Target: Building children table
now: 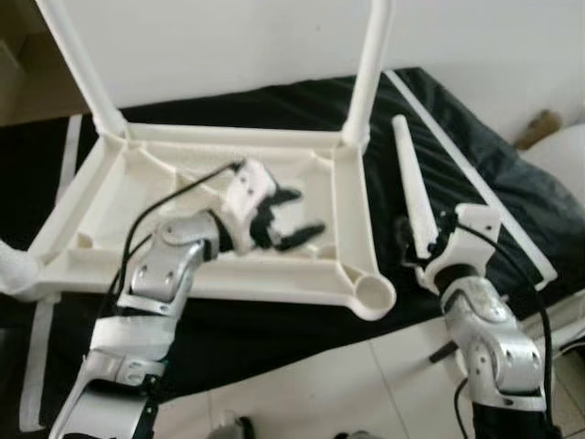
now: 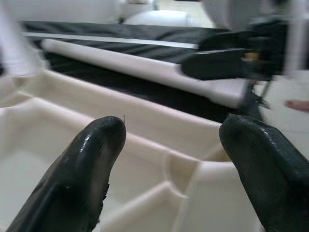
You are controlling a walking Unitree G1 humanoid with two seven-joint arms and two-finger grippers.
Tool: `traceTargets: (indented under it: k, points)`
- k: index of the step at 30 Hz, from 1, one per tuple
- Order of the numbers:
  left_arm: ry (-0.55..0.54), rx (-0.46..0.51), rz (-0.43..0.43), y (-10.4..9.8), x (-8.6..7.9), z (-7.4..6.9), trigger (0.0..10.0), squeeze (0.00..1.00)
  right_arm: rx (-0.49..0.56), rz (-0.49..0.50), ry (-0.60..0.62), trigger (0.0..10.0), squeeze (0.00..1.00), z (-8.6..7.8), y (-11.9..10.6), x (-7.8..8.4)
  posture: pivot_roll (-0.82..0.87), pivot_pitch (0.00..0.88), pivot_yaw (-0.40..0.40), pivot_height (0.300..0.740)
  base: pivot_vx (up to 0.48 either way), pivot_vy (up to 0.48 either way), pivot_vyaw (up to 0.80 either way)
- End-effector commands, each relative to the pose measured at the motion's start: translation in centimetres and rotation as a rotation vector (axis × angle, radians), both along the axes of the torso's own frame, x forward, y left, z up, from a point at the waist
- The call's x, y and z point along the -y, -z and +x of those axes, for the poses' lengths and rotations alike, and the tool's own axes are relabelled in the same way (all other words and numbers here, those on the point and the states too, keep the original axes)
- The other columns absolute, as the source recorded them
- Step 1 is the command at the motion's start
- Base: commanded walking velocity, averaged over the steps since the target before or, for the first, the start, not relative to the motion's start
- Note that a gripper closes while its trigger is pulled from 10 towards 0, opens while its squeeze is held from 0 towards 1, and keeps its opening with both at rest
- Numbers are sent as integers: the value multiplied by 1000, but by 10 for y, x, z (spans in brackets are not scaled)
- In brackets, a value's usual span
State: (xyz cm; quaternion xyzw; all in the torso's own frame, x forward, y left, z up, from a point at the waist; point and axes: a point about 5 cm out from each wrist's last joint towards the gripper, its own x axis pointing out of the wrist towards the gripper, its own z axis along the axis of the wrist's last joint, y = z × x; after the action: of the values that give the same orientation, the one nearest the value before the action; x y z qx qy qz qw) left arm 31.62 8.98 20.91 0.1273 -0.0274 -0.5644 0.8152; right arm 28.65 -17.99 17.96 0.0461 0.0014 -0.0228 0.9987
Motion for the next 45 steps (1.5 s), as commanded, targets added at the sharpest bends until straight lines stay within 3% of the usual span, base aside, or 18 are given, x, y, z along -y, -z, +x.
traceTargets:
  k: [1, 9, 17, 22, 26, 31, 35, 45]
  points:
    - [46, -20, 16, 1, -1, -5, 10000, 0, -25, 11, 23, 10000, 0, 2, 4, 7, -62, 89, 15, 740, 0, 0, 0]
    - [61, -25, 42, -1, -6, -6, 10000, 0, -58, 55, 55, 10000, 0, 17, 4, 21, -62, 106, 25, 740, 0, 0, 0]
    - [174, -61, 115, 1, -5, -24, 10000, 0, -157, 122, 68, 10000, 0, 33, 2, 28, -57, 164, 44, 740, 0, 0, 0]
    - [183, -68, 118, 0, -5, -27, 10000, 0, -177, 125, 72, 10000, 0, 39, -3, 28, -55, 192, 49, 740, 0, 0, 0]
    - [183, -87, 118, 1, -4, -31, 10000, 0, -285, 126, 50, 10000, 0, 49, -2, 23, -49, 212, 48, 740, 0, 0, 0]
    - [174, -96, 115, 0, -4, -34, 10000, 0, -352, 191, 55, 10000, 0, 55, -4, 23, -39, 229, 42, 740, 0, 0, 0]
    - [172, -99, 115, 0, -4, -35, 10000, 0, -361, 198, 55, 10000, 0, 55, -5, 24, -39, 229, 42, 740, 0, 0, 0]
    - [148, -124, 109, 0, -5, -40, 10000, 0, -529, 233, -10, 10000, 0, 73, -16, 22, -27, 248, 38, 740, 0, 0, 0]
